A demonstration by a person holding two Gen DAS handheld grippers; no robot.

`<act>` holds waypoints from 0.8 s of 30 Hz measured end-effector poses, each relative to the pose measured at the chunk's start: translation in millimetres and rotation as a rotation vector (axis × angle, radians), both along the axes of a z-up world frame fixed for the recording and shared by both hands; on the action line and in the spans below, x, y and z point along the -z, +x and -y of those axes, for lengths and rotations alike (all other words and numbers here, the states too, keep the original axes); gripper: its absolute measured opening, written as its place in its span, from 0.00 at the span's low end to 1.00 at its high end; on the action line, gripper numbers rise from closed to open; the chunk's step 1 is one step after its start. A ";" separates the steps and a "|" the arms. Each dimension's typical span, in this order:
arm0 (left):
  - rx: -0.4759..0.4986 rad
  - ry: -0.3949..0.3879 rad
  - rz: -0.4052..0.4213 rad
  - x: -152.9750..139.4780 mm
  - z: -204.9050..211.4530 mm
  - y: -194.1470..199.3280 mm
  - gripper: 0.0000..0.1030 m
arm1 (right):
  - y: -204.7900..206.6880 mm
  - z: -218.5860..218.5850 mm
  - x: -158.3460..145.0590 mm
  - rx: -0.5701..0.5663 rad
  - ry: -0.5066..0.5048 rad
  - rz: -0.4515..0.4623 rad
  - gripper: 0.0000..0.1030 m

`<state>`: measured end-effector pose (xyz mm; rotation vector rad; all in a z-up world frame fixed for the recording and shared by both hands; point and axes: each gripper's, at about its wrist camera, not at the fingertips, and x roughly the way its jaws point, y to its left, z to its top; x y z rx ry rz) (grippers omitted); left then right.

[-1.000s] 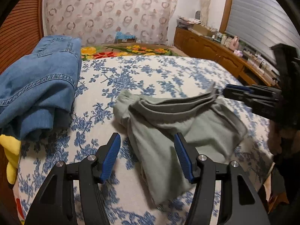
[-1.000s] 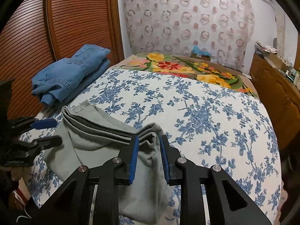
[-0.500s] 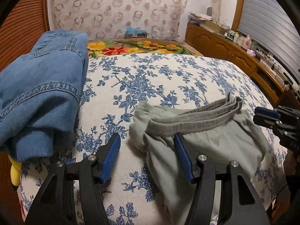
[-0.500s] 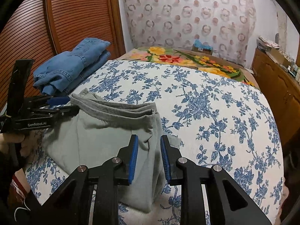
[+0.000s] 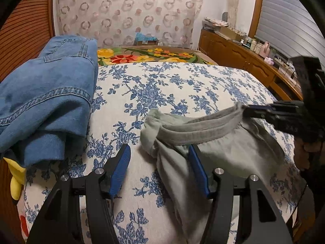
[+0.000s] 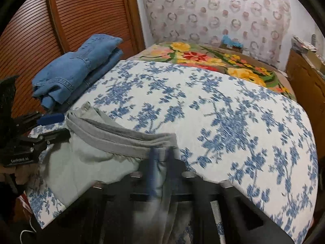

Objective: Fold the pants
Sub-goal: 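Lower the fold onto the garment and open both tools, then withdraw both open tools from the folded garment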

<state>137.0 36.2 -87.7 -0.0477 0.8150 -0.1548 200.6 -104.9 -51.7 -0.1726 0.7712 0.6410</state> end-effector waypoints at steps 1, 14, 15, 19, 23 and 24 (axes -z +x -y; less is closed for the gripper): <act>0.002 -0.003 0.004 -0.9 -0.3 -2.9 0.59 | 0.8 1.0 -2.4 0.009 0.009 0.020 0.06; 0.048 -0.029 0.019 -2.6 8.6 -40.5 0.59 | -10.0 10.0 -4.7 0.077 -0.024 0.054 0.18; 0.049 -0.027 0.017 -1.9 9.0 -43.6 0.59 | -14.8 12.7 -6.4 0.077 -0.031 0.058 0.21; 0.057 -0.039 0.013 2.0 9.2 -58.4 0.59 | -40.9 26.2 -5.1 0.049 -0.034 0.050 0.27; 0.058 -0.038 0.000 7.0 11.5 -66.5 0.59 | -69.7 41.1 -1.3 0.038 -0.021 0.033 0.27; 0.059 -0.039 -0.001 8.2 11.5 -68.4 0.59 | -75.5 44.3 -0.9 0.034 -0.017 0.026 0.27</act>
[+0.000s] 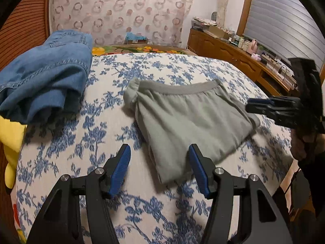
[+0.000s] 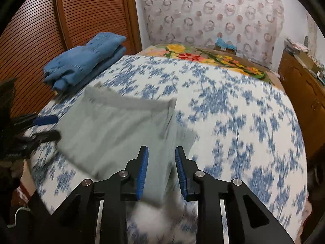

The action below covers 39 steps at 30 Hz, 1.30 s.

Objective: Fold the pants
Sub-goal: 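Withdraw both open tools from the folded garment, then close the right tool on the folded pants' edge while the left tool pinches it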

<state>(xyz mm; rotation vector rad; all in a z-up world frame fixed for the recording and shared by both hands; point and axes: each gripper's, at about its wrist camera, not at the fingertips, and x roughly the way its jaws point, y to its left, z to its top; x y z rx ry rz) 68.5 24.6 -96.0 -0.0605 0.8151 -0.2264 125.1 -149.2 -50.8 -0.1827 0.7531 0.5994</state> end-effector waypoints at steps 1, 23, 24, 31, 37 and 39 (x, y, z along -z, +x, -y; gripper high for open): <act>0.002 -0.003 -0.003 1.0 0.6 -1.7 0.59 | -6.0 3.0 0.4 0.000 0.004 -0.004 0.27; 0.031 -0.028 -0.020 15.7 11.0 -12.6 0.33 | -24.2 17.5 16.1 0.018 0.039 -0.063 0.27; 0.032 -0.028 -0.017 15.7 10.5 -12.8 0.32 | -23.2 17.1 16.8 0.018 0.041 -0.064 0.27; 0.021 -0.038 0.009 14.0 7.4 -16.0 0.12 | -23.7 18.6 15.5 0.007 0.037 -0.028 0.10; 0.014 -0.066 0.039 7.9 0.1 -22.6 0.11 | -39.4 30.7 6.9 0.023 0.047 0.022 0.07; 0.015 -0.071 0.041 6.1 -1.0 -25.3 0.11 | -45.5 31.2 7.2 0.017 0.046 0.021 0.07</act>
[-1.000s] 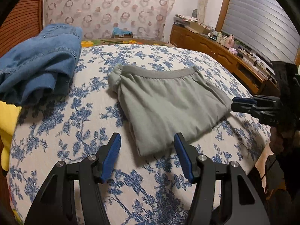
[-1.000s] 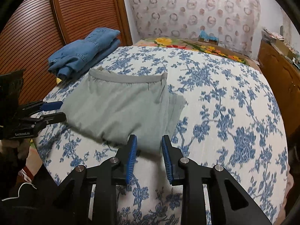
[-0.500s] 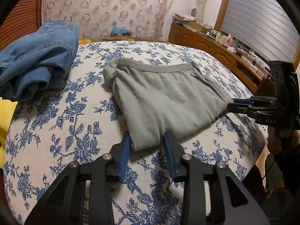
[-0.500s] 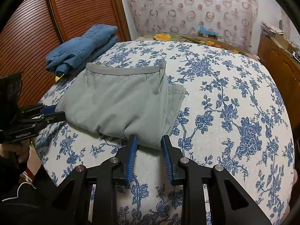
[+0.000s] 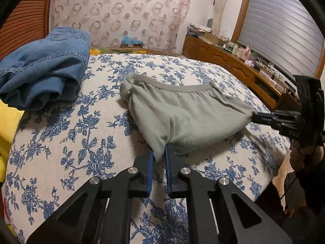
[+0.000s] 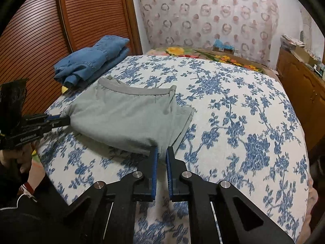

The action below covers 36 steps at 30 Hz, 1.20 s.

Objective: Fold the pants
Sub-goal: 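Close the right tool on the folded pants' edge while the left tool pinches it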

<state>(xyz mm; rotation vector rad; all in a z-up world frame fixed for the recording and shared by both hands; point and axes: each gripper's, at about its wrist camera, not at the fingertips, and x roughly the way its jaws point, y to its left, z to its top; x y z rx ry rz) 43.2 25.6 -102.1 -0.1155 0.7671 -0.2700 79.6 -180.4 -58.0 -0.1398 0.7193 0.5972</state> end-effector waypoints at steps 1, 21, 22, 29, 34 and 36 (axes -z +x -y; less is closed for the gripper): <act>0.003 0.000 -0.001 -1.3 -0.3 -2.1 0.11 | -2.6 0.9 -0.2 -0.001 0.002 -0.001 0.07; 0.064 0.037 0.006 -28.0 20.2 -45.1 0.11 | -54.7 20.8 -23.9 -0.016 0.010 -0.010 0.08; 0.064 0.037 0.004 -28.0 21.0 -46.3 0.11 | -56.7 21.0 -24.3 -0.017 0.010 -0.013 0.08; 0.066 0.042 -0.036 -15.4 22.0 -41.8 0.11 | -48.5 20.3 -7.7 -0.016 0.004 -0.082 0.07; 0.070 0.053 -0.047 -11.0 24.3 -42.6 0.12 | -49.4 17.7 -6.8 -0.020 -0.008 -0.094 0.08; 0.069 0.050 -0.052 -9.9 23.2 -42.1 0.12 | -50.8 17.1 -7.3 -0.022 -0.013 -0.094 0.08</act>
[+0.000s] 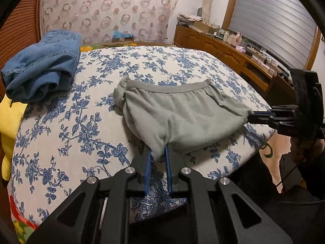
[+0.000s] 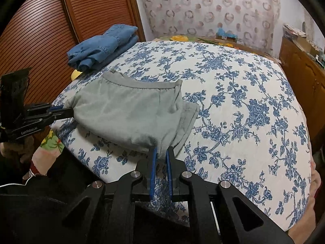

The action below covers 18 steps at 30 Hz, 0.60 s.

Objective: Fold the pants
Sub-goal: 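Close the right tool on the folded pants' edge while the left tool pinches it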

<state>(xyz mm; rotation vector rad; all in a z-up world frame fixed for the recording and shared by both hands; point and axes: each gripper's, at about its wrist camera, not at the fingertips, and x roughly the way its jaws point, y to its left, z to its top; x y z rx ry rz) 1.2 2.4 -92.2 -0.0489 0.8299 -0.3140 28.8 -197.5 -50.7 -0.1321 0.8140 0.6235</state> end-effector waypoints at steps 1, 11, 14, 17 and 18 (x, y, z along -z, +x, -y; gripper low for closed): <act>-0.001 -0.002 -0.002 0.1 -0.4 0.1 0.13 | -0.3 -0.7 0.0 0.000 -0.001 0.000 0.08; -0.036 0.000 0.025 -9.0 -5.4 -0.2 0.45 | -8.0 0.9 -8.3 0.003 0.003 0.023 0.08; -0.046 -0.004 0.029 -10.6 -7.8 2.2 0.57 | -11.4 3.5 -13.1 0.006 0.011 0.037 0.08; -0.068 0.002 0.035 -10.6 -9.9 5.9 0.77 | -12.8 6.7 -17.3 0.012 0.022 0.052 0.08; -0.073 0.001 0.035 -10.7 -10.2 7.6 0.77 | -12.7 7.5 -18.0 0.015 0.024 0.056 0.08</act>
